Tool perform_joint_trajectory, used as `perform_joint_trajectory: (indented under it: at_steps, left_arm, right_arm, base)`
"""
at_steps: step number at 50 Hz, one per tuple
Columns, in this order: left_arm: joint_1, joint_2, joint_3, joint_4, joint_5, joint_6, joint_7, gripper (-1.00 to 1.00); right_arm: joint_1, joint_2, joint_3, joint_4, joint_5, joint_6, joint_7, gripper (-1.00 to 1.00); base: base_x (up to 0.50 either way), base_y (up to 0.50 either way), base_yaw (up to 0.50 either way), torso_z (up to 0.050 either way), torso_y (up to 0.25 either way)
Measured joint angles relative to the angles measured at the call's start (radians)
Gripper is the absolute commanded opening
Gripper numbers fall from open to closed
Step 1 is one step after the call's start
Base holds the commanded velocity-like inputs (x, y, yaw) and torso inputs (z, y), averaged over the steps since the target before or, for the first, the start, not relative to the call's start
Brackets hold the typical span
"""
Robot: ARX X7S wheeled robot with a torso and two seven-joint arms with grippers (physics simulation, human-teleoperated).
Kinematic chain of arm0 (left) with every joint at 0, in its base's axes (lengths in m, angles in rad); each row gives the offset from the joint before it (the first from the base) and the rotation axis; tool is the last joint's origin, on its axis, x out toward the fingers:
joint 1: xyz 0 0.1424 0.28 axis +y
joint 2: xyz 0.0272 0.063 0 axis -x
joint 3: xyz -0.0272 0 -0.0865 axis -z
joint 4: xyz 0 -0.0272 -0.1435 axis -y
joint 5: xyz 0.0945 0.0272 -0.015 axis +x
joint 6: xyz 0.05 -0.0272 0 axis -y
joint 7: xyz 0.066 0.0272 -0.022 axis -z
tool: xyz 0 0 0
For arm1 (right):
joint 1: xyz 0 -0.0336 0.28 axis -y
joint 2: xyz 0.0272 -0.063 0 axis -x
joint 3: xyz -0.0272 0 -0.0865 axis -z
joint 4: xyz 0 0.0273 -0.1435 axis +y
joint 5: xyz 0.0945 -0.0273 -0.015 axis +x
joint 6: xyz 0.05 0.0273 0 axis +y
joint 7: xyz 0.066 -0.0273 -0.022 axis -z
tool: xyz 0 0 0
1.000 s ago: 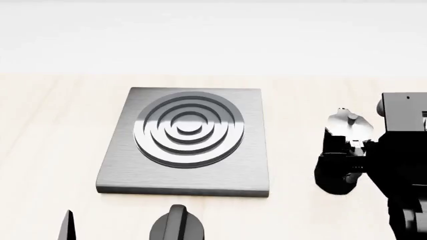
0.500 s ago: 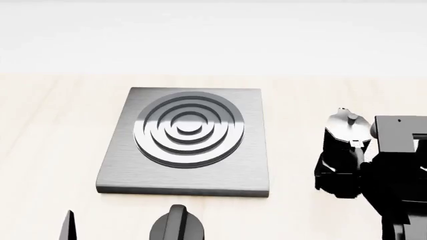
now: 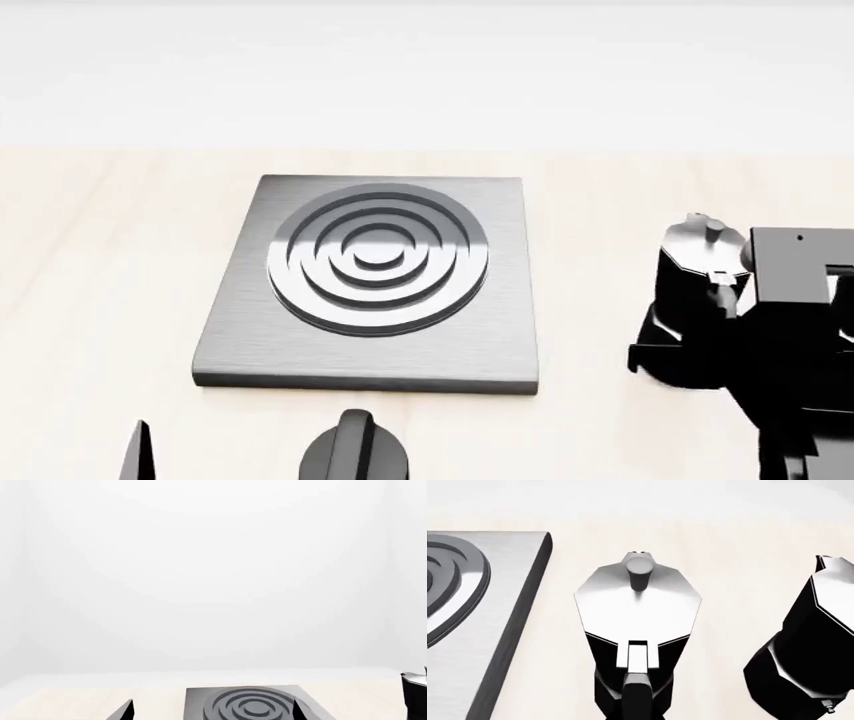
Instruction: Put both moka pots on the stove.
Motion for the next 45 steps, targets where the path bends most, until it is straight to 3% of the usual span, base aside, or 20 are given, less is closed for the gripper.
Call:
perform_joint_trajectory:
  at_steps: [25,45]
  left_arm:
    - [-0.003,-0.01,0.004,-0.001,-0.008,-0.002,-0.01,1.0]
    - [-0.007,-0.018,0.004,0.0,-0.024,-0.013,-0.016,1.0]
  right_arm:
    - [0.006,-0.004,-0.046,-0.296,-0.022,0.017,0.051,-1.0]
    - [0.096,-0.099,-0.143,-0.33,-0.036,-0.07,0.015,-1.0]
  base:
    - [0.0,0.0,0.0,0.0,0.0]
    - [0.0,0.0,0.0,0.0,0.001]
